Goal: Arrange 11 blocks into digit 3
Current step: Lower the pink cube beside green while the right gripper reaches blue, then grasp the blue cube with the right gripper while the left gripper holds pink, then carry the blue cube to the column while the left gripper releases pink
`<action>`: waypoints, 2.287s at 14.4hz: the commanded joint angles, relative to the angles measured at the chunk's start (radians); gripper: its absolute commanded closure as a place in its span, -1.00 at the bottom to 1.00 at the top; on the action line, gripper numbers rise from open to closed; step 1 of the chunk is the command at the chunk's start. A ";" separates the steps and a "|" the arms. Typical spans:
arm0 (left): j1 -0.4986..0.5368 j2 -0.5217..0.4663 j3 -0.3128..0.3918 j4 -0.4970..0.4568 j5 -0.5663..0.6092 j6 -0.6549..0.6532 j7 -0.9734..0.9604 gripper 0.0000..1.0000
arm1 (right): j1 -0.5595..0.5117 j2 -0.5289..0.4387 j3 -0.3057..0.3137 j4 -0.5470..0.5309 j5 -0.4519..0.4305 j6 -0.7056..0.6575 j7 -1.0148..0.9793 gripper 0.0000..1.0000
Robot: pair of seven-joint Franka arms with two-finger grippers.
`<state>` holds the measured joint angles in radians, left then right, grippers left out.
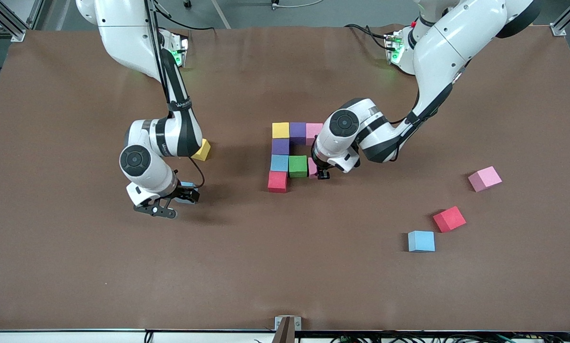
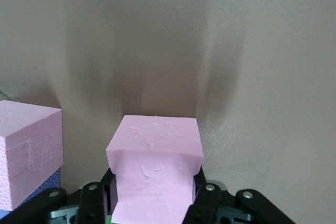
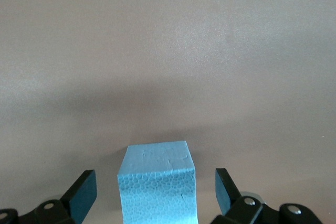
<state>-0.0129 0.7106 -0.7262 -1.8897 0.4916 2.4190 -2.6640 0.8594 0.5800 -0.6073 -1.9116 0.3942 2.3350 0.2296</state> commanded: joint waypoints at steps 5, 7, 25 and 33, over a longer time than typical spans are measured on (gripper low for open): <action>-0.012 0.000 0.005 -0.006 0.044 0.020 -0.011 0.51 | -0.005 -0.080 0.009 -0.159 0.000 0.138 -0.059 -1.00; -0.012 0.000 0.005 -0.003 0.044 0.020 -0.010 0.51 | -0.005 -0.078 0.011 -0.162 0.014 0.144 -0.059 -1.00; -0.025 -0.002 0.005 0.000 0.061 0.019 -0.005 -1.00 | 0.030 -0.086 0.023 -0.081 0.083 0.026 -0.066 0.99; -0.013 -0.077 -0.008 0.004 0.059 0.003 -0.005 -1.00 | 0.056 0.006 0.026 0.307 0.083 -0.266 -0.038 0.99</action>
<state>-0.0300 0.6961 -0.7288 -1.8749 0.5307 2.4276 -2.6629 0.9091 0.5274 -0.5799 -1.6754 0.4539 2.0839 0.1841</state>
